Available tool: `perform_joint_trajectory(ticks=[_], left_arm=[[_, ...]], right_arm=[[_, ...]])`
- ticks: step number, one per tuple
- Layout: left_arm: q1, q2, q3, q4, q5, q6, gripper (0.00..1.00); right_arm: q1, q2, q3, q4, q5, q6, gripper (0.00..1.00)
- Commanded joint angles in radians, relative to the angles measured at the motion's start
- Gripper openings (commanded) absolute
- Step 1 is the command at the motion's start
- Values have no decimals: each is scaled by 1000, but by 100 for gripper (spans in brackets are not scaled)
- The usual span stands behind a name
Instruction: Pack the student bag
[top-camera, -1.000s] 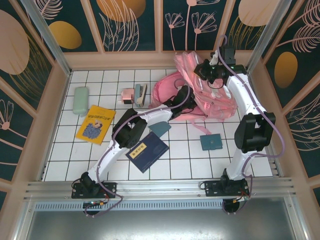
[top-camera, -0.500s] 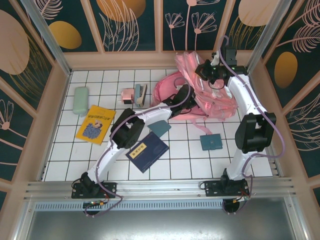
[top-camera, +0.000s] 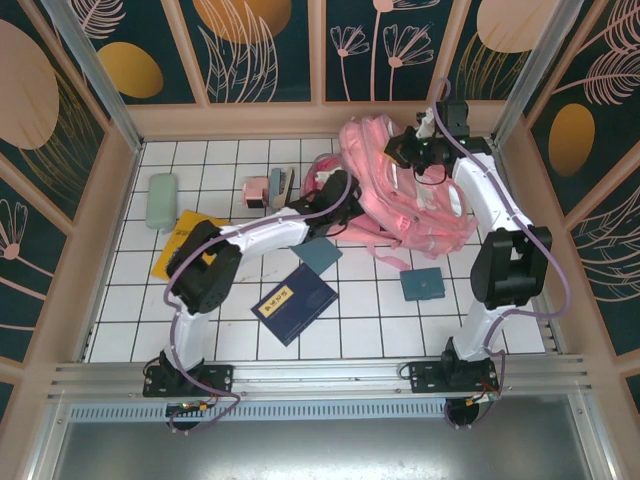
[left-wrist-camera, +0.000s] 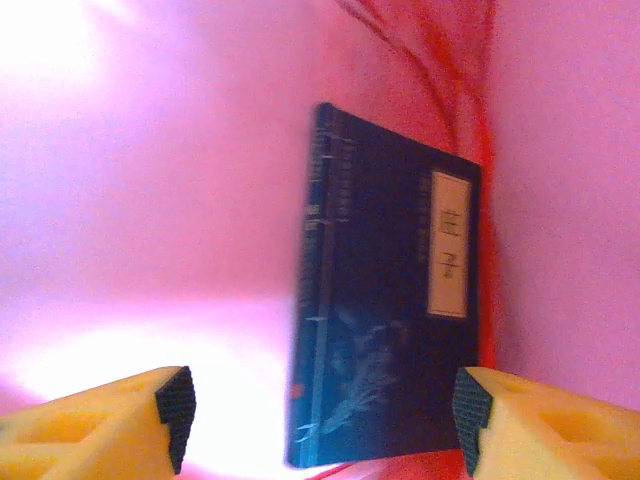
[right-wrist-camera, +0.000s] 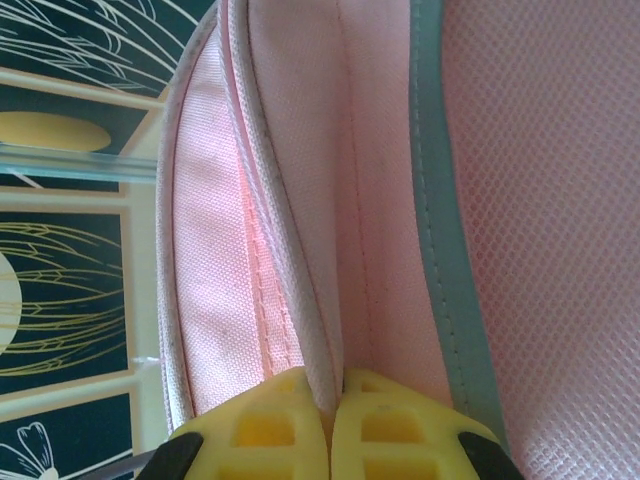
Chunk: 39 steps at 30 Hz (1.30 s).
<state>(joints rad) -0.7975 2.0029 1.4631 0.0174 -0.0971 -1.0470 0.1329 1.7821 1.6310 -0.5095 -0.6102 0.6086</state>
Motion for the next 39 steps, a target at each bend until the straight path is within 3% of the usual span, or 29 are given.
perform_joint_trajectory(ticks=[1, 8, 12, 16, 21, 32, 39], left_arm=[[42, -140, -101, -17, 27, 31, 71], [110, -335, -267, -109, 16, 79, 72], [156, -426, -322, -212, -50, 108, 83], [226, -499, -378, -278, -64, 154, 87], [373, -564, -463, -339, -46, 226, 90], [712, -496, -527, -454, 53, 369, 91], [771, -442, -603, -417, 124, 387, 91]], right_arm=[[-15, -33, -56, 75, 64, -46, 0], [-2, -35, -161, 124, 132, -86, 0], [34, -27, -176, 138, 171, -116, 10], [63, -15, -182, 172, 180, -112, 24], [116, 7, -153, 184, 212, -118, 34], [264, 2, -147, 223, 236, -82, 44], [365, -7, -211, 263, 242, -61, 44]])
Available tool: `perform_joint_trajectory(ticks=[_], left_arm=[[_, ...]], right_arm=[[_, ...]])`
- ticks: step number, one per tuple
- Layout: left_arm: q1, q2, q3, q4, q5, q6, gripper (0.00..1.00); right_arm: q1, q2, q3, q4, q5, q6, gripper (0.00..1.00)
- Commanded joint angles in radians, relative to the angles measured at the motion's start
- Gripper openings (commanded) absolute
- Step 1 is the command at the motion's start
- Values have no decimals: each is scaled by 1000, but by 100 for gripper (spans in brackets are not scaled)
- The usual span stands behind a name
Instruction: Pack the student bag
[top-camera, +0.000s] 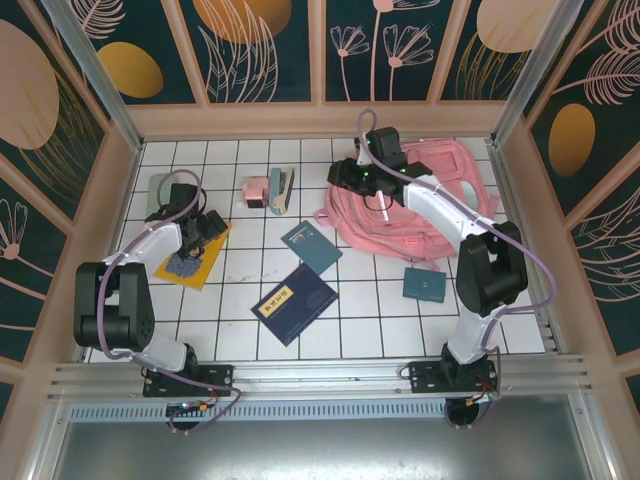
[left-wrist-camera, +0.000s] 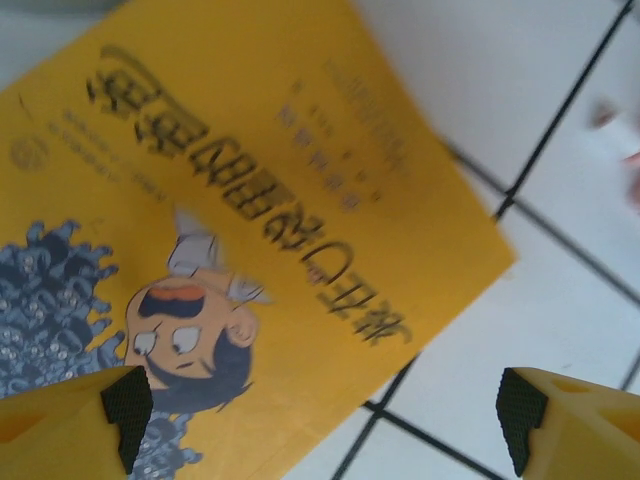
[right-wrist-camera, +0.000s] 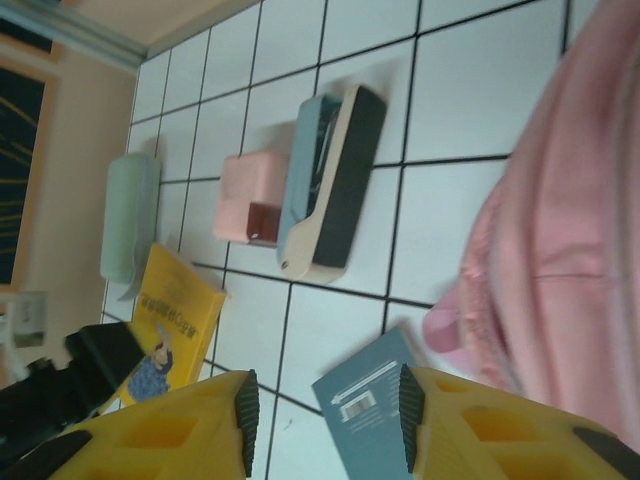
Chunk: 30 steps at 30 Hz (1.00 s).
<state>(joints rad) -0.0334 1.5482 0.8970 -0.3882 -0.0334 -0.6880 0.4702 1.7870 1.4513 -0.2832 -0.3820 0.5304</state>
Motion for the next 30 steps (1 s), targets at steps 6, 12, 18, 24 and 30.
perform_joint_trajectory(ticks=[6, 12, 18, 24, 30], left_arm=[[7, 32, -106, 16, 119, -24, 89], [5, -3, -210, 184, 319, -176, 84], [-124, -69, -281, 360, 349, -415, 83], [-290, -82, -265, 436, 268, -580, 83], [-339, -82, -201, 392, 223, -585, 85]], right_arm=[[71, -7, -51, 50, 23, 26, 52], [94, 12, -34, 48, 18, 27, 53], [97, 35, -9, 38, 11, 20, 54], [110, 79, 27, 36, -6, 29, 51], [145, 135, 73, 38, -13, 37, 48]])
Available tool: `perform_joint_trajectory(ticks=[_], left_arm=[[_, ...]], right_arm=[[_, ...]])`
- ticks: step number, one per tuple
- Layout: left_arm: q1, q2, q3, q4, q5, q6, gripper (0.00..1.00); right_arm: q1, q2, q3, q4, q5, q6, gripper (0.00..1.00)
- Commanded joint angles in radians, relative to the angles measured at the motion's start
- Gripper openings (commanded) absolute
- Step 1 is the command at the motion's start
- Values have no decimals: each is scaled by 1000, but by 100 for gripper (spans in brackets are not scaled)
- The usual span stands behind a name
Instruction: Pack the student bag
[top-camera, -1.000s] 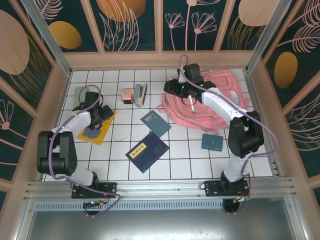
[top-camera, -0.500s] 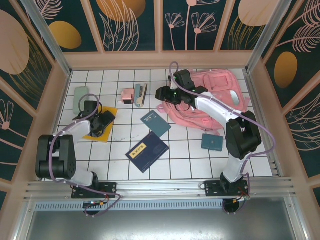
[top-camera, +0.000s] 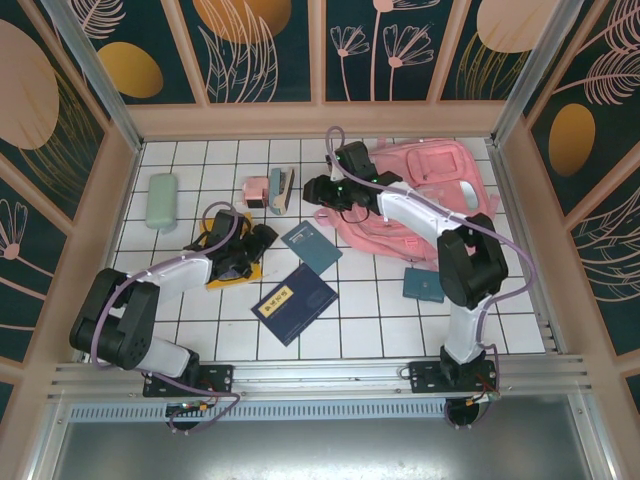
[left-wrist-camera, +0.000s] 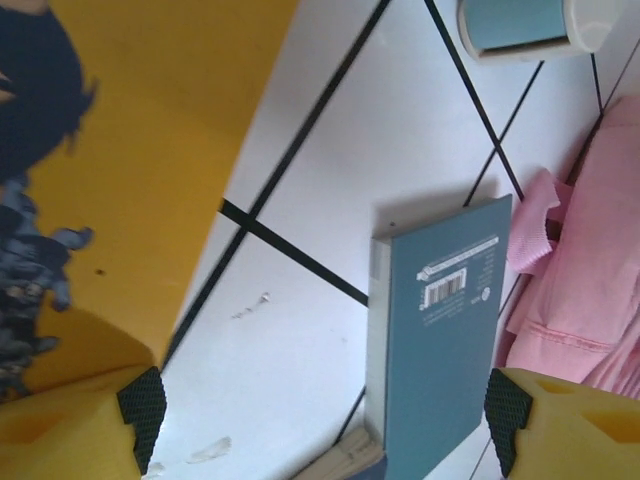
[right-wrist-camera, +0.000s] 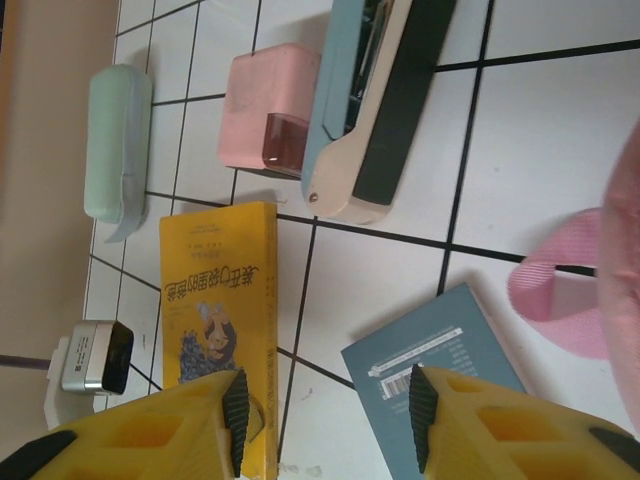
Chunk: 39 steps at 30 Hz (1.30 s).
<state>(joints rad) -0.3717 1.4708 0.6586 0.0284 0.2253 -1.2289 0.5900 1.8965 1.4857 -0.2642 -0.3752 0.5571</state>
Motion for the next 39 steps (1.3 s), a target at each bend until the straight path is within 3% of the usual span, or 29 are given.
perform_joint_trajectory(ticks=[1, 6, 13, 23, 25, 32, 39], left_arm=[[-1, -17, 50, -56, -64, -23, 86], [41, -86, 75, -151, -121, 82, 88], [219, -111, 56, -257, -7, 269, 84], [333, -73, 54, -374, -160, 498, 80], [345, -63, 48, -369, -161, 517, 77], [349, -14, 30, -357, -167, 541, 53], [348, 22, -15, -310, -99, 525, 45]], right_arm=[[34, 34, 43, 23, -22, 12, 48], [80, 78, 59, 45, -21, 24, 46], [152, 177, 128, 46, -26, 42, 43], [229, 310, 238, 30, 8, 43, 40], [236, 336, 249, 39, 6, 51, 40], [256, 427, 323, 31, -8, 68, 38], [269, 494, 362, 19, -2, 78, 38]])
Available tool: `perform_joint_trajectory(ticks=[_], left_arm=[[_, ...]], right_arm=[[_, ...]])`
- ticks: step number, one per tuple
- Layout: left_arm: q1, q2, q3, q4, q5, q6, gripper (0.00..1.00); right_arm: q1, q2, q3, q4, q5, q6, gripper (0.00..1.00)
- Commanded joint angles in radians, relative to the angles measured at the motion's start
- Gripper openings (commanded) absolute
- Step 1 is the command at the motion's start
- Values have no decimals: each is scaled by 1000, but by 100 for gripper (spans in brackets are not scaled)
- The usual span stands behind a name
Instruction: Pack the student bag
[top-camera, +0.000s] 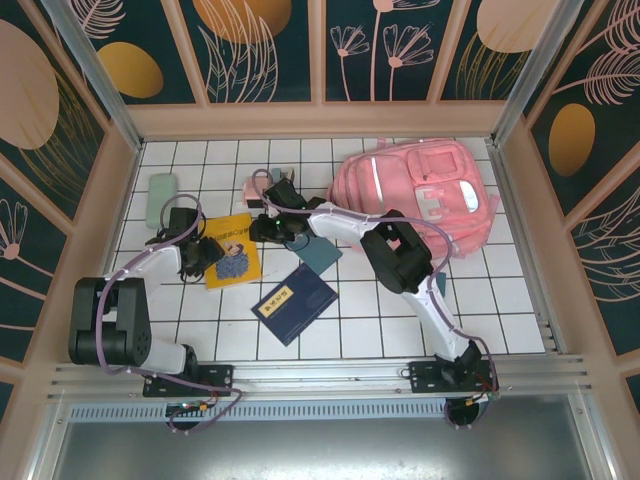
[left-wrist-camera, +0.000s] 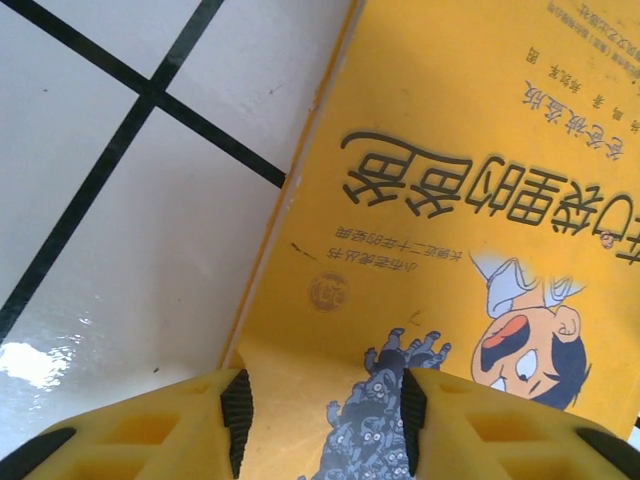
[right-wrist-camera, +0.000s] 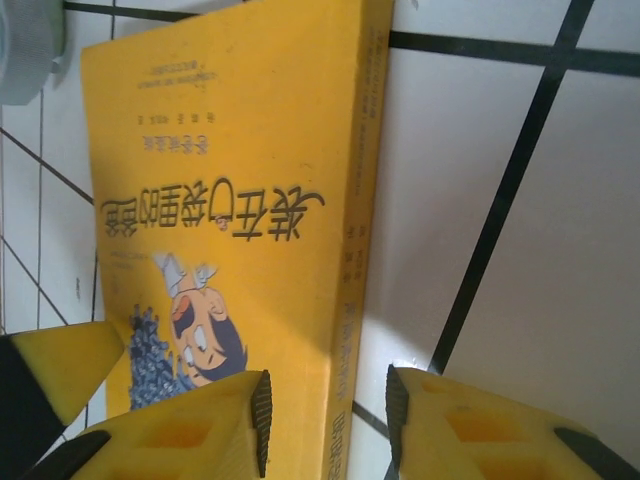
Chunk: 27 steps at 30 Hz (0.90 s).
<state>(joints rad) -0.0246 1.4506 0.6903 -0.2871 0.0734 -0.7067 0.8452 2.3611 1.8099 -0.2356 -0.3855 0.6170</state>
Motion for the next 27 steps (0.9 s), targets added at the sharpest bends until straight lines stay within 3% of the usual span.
perform_joint_trajectory(ticks=[1, 8, 14, 18, 23, 27], left_arm=[[2, 41, -58, 22, 78, -10, 45], [1, -45, -58, 24, 162, -51, 47], [2, -71, 9, -115, -7, 6, 52], [1, -2, -3, -132, -48, 19, 52], [2, 40, -39, -61, 30, 18, 44], [2, 43, -57, -23, 76, 4, 36]], right_arm=[[15, 33, 36, -11, 10, 17, 38], [19, 44, 23, -17, 25, 15, 39], [18, 32, 4, -16, 44, 16, 39], [21, 26, -2, -22, 56, 19, 39], [25, 22, -19, -16, 52, 31, 39], [25, 30, -29, 26, -34, 69, 39]])
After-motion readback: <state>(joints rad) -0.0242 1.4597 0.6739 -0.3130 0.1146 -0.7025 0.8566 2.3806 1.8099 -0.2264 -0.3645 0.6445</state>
